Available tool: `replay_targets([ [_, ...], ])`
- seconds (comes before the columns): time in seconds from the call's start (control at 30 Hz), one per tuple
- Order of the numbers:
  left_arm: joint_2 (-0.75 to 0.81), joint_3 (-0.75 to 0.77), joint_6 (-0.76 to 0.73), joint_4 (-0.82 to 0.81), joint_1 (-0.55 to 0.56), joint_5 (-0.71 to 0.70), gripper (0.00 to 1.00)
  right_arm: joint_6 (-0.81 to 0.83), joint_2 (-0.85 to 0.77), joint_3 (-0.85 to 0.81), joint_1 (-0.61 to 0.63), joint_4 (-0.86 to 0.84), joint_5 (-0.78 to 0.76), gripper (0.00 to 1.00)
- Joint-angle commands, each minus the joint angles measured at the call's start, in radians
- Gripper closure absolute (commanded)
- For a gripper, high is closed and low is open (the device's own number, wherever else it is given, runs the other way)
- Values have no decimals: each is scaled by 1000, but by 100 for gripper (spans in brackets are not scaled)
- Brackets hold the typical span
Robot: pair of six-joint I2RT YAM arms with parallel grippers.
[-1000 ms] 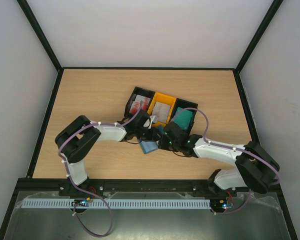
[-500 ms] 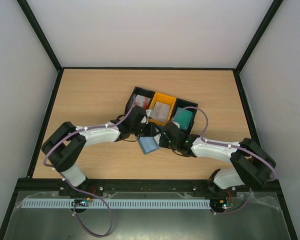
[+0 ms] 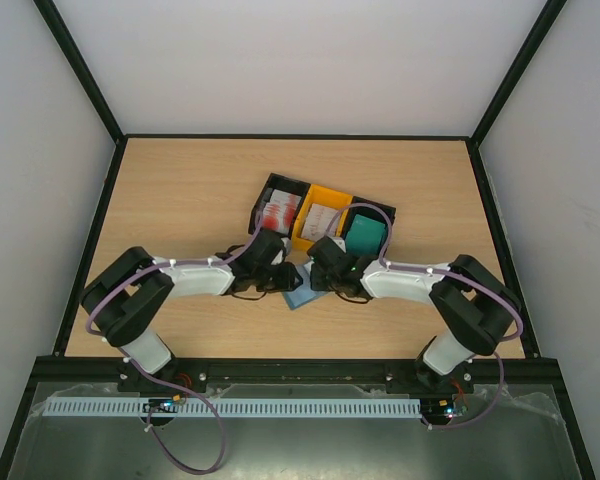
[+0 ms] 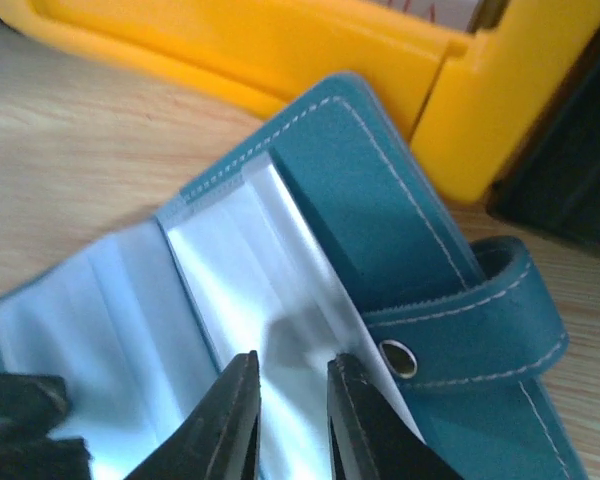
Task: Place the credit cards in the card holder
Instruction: Open the card holder at the center of the board.
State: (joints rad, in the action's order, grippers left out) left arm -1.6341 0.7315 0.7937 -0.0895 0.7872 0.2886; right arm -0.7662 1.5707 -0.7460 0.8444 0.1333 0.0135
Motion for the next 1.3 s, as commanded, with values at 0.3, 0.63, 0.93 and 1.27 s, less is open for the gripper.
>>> replay_targets([
  [0.3, 25, -47, -33, 67, -4, -80, 68, -75, -23, 96, 53, 187, 61, 64],
  [0.63, 76, -64, -89, 83, -31, -55, 67, -292, -10, 19, 146, 159, 80, 65],
  [0.93, 146, -50, -116, 73, -72, 38, 66, -192, 36, -215, 127, 363, -54, 65],
  [1.27, 166, -44, -96, 89, -97, 72, 64, -111, 62, -232, 81, 400, 3, 69],
])
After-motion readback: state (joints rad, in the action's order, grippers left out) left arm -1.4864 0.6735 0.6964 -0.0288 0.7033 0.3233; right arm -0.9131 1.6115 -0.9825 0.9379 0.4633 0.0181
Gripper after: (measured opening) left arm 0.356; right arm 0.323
